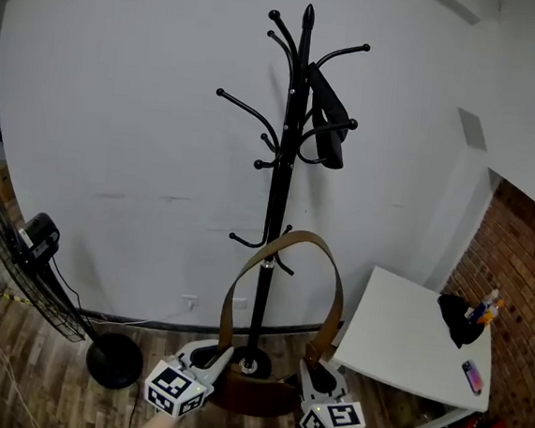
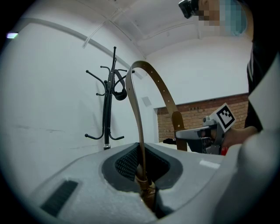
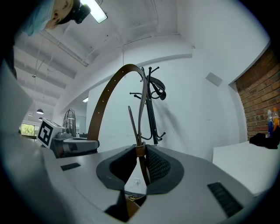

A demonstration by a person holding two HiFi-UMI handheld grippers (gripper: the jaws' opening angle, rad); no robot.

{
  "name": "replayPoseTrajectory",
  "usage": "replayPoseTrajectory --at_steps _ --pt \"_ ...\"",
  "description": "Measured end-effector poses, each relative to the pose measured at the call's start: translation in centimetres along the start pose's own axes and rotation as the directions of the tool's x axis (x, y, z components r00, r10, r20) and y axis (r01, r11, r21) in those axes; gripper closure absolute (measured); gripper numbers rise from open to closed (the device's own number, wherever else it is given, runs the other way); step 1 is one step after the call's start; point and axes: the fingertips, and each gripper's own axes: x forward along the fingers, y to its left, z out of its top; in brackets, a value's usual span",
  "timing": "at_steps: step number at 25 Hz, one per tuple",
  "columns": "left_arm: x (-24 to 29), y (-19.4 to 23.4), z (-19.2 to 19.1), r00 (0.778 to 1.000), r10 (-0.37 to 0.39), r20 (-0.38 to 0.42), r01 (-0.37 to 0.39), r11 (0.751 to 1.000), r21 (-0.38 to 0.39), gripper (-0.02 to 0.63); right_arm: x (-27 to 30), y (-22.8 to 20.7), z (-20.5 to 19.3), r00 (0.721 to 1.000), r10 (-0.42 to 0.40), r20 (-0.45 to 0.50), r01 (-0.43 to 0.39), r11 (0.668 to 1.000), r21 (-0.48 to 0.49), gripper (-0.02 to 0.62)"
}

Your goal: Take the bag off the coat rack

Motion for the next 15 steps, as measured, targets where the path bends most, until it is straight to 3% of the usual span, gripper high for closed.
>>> replayPoseTrajectory --at_steps 15 --pt "-3.3 0.3 -1.7 0.999 -0.032 -0.017 0.032 0.999 -0.016 0.589 -1.3 3.2 -2.2 0.998 -0.05 -0.026 0.05 0.999 -0.022 0.535"
